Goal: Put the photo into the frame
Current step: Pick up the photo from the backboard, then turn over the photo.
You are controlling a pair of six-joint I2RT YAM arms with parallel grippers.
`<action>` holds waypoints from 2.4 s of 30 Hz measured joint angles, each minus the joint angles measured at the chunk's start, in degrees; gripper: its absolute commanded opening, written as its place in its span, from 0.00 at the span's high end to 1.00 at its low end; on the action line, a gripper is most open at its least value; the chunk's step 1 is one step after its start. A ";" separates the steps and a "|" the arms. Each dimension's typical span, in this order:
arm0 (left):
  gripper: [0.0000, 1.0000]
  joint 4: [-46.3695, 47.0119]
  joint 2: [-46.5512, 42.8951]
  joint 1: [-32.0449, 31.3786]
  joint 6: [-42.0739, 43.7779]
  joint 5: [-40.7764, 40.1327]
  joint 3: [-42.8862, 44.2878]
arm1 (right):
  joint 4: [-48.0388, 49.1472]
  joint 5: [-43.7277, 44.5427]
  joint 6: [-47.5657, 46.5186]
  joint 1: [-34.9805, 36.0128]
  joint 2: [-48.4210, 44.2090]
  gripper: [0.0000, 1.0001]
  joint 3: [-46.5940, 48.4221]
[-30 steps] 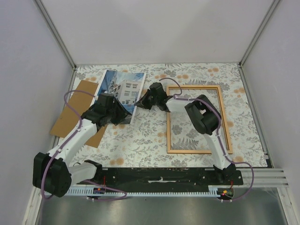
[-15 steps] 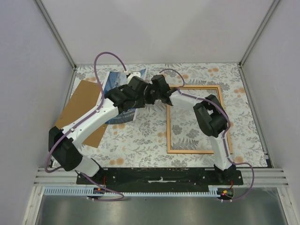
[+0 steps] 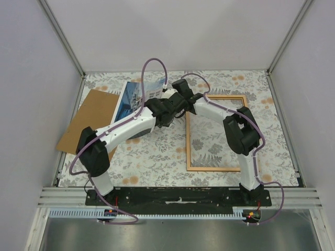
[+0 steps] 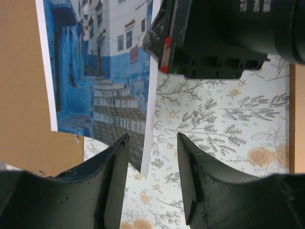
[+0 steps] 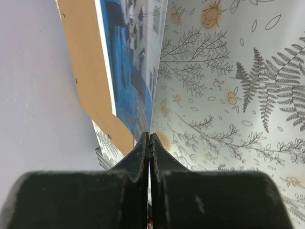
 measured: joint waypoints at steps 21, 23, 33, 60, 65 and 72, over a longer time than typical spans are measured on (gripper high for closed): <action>0.50 -2.47 5.09 -2.19 2.80 -6.71 4.11 | -4.20 -0.22 -0.42 -1.29 -2.54 1.00 0.11; 0.50 -1.42 2.69 -2.49 2.82 -5.70 0.35 | -4.15 -0.24 -0.42 -0.98 -2.80 1.00 0.11; 0.50 4.50 -6.78 -3.50 4.63 -2.51 -7.76 | -4.17 -0.28 -0.39 -0.46 -3.80 1.00 0.44; 0.89 5.79 -2.23 -3.89 9.60 -10.23 -6.67 | -5.35 -1.05 -0.37 -0.46 -9.31 1.00 0.52; 0.98 4.70 -2.23 -3.89 10.08 -10.95 -4.02 | -5.55 -0.83 -0.44 -0.55 -10.36 0.56 0.52; 0.98 1.64 -2.08 -4.15 10.14 -11.10 3.13 | -8.02 0.24 -2.93 -2.67 -14.78 0.22 -0.70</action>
